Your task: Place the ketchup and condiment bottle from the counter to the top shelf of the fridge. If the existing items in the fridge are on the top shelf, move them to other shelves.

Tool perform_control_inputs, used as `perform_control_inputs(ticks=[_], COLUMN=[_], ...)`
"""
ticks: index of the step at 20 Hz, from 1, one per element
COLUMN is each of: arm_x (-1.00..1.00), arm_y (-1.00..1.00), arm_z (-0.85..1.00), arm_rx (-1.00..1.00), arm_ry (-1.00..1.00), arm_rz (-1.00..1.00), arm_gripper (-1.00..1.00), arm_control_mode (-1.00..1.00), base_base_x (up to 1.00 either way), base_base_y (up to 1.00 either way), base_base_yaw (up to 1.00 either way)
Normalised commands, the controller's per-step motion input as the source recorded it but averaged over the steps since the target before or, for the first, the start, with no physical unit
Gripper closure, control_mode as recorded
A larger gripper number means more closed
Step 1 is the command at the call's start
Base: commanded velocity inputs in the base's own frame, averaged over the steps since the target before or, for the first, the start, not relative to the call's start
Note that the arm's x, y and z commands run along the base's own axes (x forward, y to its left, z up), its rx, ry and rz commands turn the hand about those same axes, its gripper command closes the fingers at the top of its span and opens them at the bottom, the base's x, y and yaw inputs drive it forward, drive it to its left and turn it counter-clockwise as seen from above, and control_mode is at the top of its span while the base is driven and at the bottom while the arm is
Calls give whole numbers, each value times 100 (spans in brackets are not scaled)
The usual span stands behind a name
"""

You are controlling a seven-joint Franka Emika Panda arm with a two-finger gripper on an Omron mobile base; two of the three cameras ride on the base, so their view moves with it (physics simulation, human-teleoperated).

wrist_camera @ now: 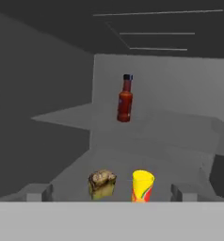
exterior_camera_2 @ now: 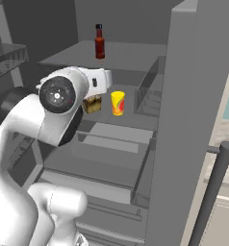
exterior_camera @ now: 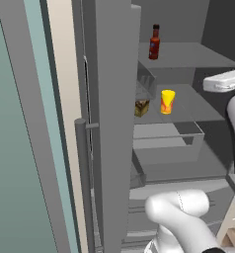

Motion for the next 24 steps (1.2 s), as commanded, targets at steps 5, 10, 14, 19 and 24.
perform_control_inputs(ticks=[5, 10, 14, 19, 24], arm_x=[-100, -50, -1, 5, -21], arm_y=[-1, 23, 38, 5, 0], arm_z=[-63, -24, -7, 0, -1], arm_rx=[-31, -31, -24, -5, 0], arm_ry=[41, 37, 9, 0, 1], arm_rz=[0, 0, 0, 0, 0], arm_gripper=[-100, -100, -100, -100, -100], arm_control_mode=[-100, -100, -100, -100, -100], base_base_x=[0, 0, 0, 0, 0], base_base_y=[0, 0, 0, 0, 0], base_base_yaw=[0, 0, 0, 0, 0])
